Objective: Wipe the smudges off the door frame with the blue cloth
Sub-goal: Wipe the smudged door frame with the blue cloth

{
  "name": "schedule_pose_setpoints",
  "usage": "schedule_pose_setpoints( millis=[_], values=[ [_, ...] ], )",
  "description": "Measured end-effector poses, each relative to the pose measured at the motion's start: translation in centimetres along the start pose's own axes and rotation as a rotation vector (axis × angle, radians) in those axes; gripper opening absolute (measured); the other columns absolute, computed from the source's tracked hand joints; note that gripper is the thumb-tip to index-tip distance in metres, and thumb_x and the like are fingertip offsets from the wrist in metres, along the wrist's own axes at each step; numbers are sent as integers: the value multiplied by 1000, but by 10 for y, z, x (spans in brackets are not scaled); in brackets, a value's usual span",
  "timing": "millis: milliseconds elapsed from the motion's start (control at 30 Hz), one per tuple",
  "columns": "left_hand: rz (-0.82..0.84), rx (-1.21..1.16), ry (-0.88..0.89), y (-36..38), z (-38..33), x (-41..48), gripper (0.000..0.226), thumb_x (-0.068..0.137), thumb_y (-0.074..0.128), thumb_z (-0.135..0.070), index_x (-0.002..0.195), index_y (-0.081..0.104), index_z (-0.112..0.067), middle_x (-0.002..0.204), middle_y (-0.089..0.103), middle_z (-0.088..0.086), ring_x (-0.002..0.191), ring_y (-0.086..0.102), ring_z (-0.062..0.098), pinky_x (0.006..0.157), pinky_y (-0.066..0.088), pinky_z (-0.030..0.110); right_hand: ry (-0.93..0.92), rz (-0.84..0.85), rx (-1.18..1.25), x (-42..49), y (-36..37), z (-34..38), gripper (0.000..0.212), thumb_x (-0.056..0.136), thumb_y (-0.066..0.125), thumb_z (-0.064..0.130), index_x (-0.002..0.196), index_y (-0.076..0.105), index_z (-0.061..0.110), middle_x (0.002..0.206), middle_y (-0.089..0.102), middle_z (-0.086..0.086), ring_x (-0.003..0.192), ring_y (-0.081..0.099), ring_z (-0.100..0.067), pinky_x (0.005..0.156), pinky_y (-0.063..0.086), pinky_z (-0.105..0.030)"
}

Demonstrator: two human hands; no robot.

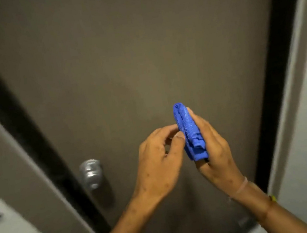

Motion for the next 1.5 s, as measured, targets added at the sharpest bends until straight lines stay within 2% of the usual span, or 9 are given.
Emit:
schedule_pose_setpoints(
  millis=[133, 400, 567, 733, 800, 900, 1033, 1267, 1500],
  values=[
    [-248, 420, 272, -131, -25, -5, 31, 86, 50, -25, 114, 62, -20, 103, 66, -7, 95, 59, 10, 81, 51, 30, -261, -71, 82, 65, 59, 97, 53, 88, 49, 10, 134, 35, -12, 140, 44, -25, 130, 44, -28, 110, 37, -31],
    [-748, 952, 520, -355, -49, -15, 35, 87, 42, -23, 111, 63, -7, 104, 68, 16, 96, 56, 27, 83, 36, 31, -688, -209, 53, 133, 136, 256, 56, 82, 55, -13, 133, 34, -5, 141, 38, -18, 135, 38, -30, 107, 38, -53],
    [-831, 980, 472, -420, -44, 16, 46, 86, 39, -23, 125, 52, -4, 131, 56, 18, 120, 51, 33, 97, 36, 38, -811, -239, -97, 145, 149, 305, 56, 87, 59, -5, 136, 31, 0, 142, 41, -20, 135, 38, -33, 108, 38, -54],
    [-743, 1169, 414, -443, -36, 60, 60, 88, 32, -26, 144, 26, -4, 155, 23, 16, 144, 17, 26, 116, 15, 39, -915, -227, -329, 148, 160, 322, 41, 95, 40, 5, 136, 35, 4, 140, 48, -17, 132, 42, -35, 102, 43, -55],
    [-656, 1265, 391, -442, -27, 72, 62, 90, 26, -30, 146, 19, -4, 156, 17, 15, 145, 11, 25, 118, 10, 40, -924, -226, -428, 150, 173, 322, 41, 95, 39, 10, 136, 39, 5, 139, 50, -16, 130, 45, -35, 100, 43, -56],
    [-646, 1379, 374, -441, -16, 78, 62, 91, 23, -32, 146, 16, -4, 157, 15, 14, 145, 11, 24, 119, 11, 42, -849, -125, -636, 159, 201, 310, 63, 78, 64, 28, 135, 47, 9, 141, 49, -15, 131, 44, -35, 99, 40, -63],
    [-653, 1395, 403, -444, -16, 80, 61, 91, 26, -31, 147, 15, -6, 157, 13, 11, 146, 11, 21, 119, 10, 40, -774, 65, -669, 165, 227, 291, 94, 66, 54, 48, 147, 22, 12, 157, 13, -14, 146, 6, -30, 114, 8, -60],
    [-660, 1401, 397, -445, -11, 80, 62, 92, 24, -32, 148, 10, -8, 158, 7, 8, 147, 6, 19, 120, 8, 39, -578, -61, -449, 168, 242, 294, 78, 87, 12, 70, 148, 19, 21, 158, 15, -5, 147, 2, -26, 114, 1, -60],
    [-658, 1407, 413, -445, -8, 81, 65, 92, 24, -36, 148, 7, -9, 158, 7, 9, 147, 5, 20, 119, 8, 38, -501, -247, -483, 171, 255, 297, 74, 88, 32, 63, 145, 29, 17, 154, 29, -6, 144, 15, -30, 112, 16, -62]
  ],
)
Point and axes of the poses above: each hand's wrist, its own x-axis towards the middle knuckle, its own y-axis out of the palm, z = x × y, the point moved 5 cm from there along x, towards the middle knuckle
